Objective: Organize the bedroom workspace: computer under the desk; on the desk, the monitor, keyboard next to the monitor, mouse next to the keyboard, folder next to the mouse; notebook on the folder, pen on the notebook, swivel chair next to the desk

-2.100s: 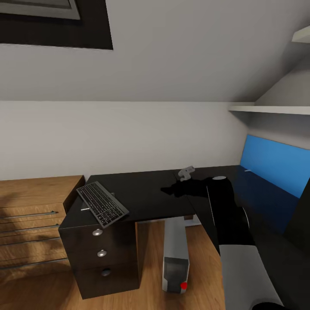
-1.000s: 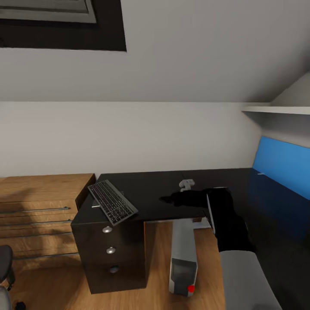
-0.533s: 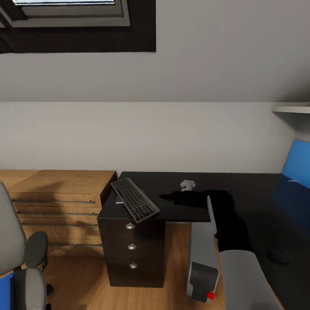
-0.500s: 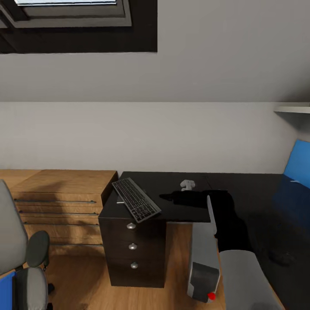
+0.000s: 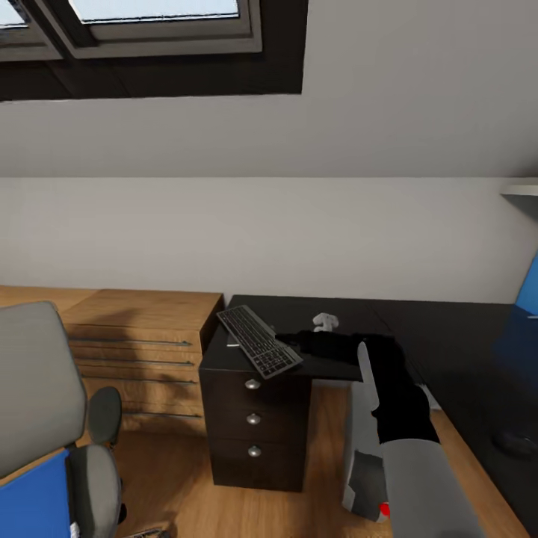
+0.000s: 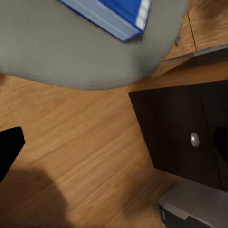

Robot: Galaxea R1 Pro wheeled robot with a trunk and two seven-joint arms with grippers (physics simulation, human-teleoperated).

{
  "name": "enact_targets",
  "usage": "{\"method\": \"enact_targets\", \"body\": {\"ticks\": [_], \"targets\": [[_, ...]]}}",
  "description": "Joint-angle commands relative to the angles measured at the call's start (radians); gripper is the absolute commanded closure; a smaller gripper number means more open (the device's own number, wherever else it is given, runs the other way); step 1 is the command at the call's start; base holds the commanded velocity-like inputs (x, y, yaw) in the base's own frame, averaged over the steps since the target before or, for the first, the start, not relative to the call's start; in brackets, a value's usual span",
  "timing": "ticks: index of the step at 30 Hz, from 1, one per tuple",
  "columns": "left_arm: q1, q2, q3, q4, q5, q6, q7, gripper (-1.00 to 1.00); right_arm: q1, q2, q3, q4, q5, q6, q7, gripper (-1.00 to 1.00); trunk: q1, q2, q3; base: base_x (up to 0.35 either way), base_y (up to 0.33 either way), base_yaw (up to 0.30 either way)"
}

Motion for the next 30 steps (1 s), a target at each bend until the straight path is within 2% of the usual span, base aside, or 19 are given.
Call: {"method": "enact_targets", "body": {"ticks": [1, 4, 7, 8, 9, 10, 12, 14, 15, 16, 18, 19, 20, 21, 25, 27, 30], "targets": [[0.000, 0.000, 0.000, -0.001, 0.010, 0.004, 0.006, -1.00, 0.001, 0.001, -0.003, 0.001, 0.002, 0.002, 0.007, -1.00, 0.000, -0.001, -0.001, -0.119, 0.256, 0.004], [0.000, 0.000, -0.001, -0.001, 0.010, 0.004, 0.006, -1.00, 0.007, 0.001, -0.005, 0.021, -0.012, -0.025, 0.006, -1.00, 0.000, -0.001, 0.000, -0.066, 0.268, 0.002], [0.000, -0.005, -0.015, 0.002, 0.007, 0.004, 0.007, -1.00, 0.009, 0.001, -0.011, 0.072, -0.058, -0.063, 0.004, -1.00, 0.000, -0.001, 0.000, -0.027, 0.178, 0.001], [0.000, -0.011, -0.044, 0.005, 0.002, 0.001, 0.008, -1.00, 0.010, 0.001, -0.022, 0.096, -0.106, -0.078, 0.004, -1.00, 0.000, -0.001, 0.000, -0.014, 0.090, 0.000], [0.001, -0.014, -0.063, 0.007, -0.002, -0.001, 0.008, -1.00, 0.010, 0.001, -0.027, 0.106, -0.134, -0.084, 0.003, -1.00, 0.000, -0.001, 0.000, -0.011, 0.072, 0.000], [0.001, -0.019, -0.099, 0.011, -0.011, -0.008, 0.010, -1.00, 0.010, 0.001, -0.034, 0.121, -0.189, -0.092, -0.009, -1.00, 0.000, -0.001, 0.000, -0.007, 0.046, 0.000], [0.002, -0.022, -0.126, 0.013, -0.016, -0.019, 0.013, -1.00, 0.011, 0.001, -0.039, 0.136, -0.241, -0.097, -0.042, -1.00, 0.000, -0.001, 0.000, -0.005, 0.033, 0.000], [0.003, -0.026, -0.153, 0.016, -0.022, -0.039, 0.013, -1.00, 0.011, 0.001, -0.048, 0.172, -0.356, -0.105, -0.150, -1.00, 0.000, -0.001, 0.000, -0.002, 0.015, 0.000], [0.003, -0.026, -0.157, 0.017, -0.023, -0.043, 0.015, -1.00, 0.011, 0.001, -0.050, 0.182, -0.392, -0.107, -0.182, -1.00, 0.000, -0.001, 0.000, -0.001, 0.010, 0.000], [0.003, -0.026, -0.163, 0.018, -0.024, -0.047, 0.018, -1.00, 0.014, 0.001, -0.052, 0.200, -0.479, -0.117, -0.245, -1.00, 0.000, -0.001, 0.000, -0.001, 0.006, 0.000], [0.003, -0.027, -0.167, 0.018, -0.025, -0.050, 0.019, -1.00, 0.022, 0.001, -0.054, 0.211, -0.579, -0.134, -0.304, -1.00, 0.000, -0.001, 0.000, -0.001, 0.004, 0.000], [0.003, -0.029, -0.169, 0.018, -0.025, -0.053, 0.019, -1.00, 0.036, 0.001, -0.054, 0.219, -0.676, -0.157, -0.366, -1.00, 0.000, -0.001, 0.000, 0.000, 0.003, 0.000], [0.003, -0.029, -0.170, 0.018, -0.026, -0.055, 0.019, -1.00, 0.043, 0.001, -0.052, 0.220, -0.717, -0.171, -0.399, -1.00, 0.000, -0.001, 0.000, 0.000, 0.002, 0.000], [0.003, -0.030, -0.171, 0.018, -0.026, -0.058, 0.018, -1.00, 0.055, 0.001, -0.050, 0.219, -0.780, -0.199, -0.469, -1.00, 0.000, -0.001, 0.000, -0.026, 0.001, 0.000], [0.003, -0.031, -0.173, 0.019, -0.025, -0.079, 0.017, -1.00, 0.075, 0.001, -0.046, 0.213, -0.849, -0.255, -0.605, -1.00, 0.000, -0.001, 0.000, -0.131, 0.001, 0.000], [0.003, -0.032, -0.174, 0.019, -0.025, -0.086, 0.018, -1.00, 0.083, 0.001, -0.049, 0.214, -0.881, -0.329, -0.696, -1.00, 0.000, -0.001, 0.000, -0.263, 0.000, 0.000], [0.003, -0.033, -0.174, 0.019, -0.026, -0.089, 0.018, -1.00, 0.087, 0.001, -0.051, 0.215, -0.905, -0.371, -0.735, -1.00, 0.000, -0.001, 0.000, -0.305, 0.000, 0.000]]}}
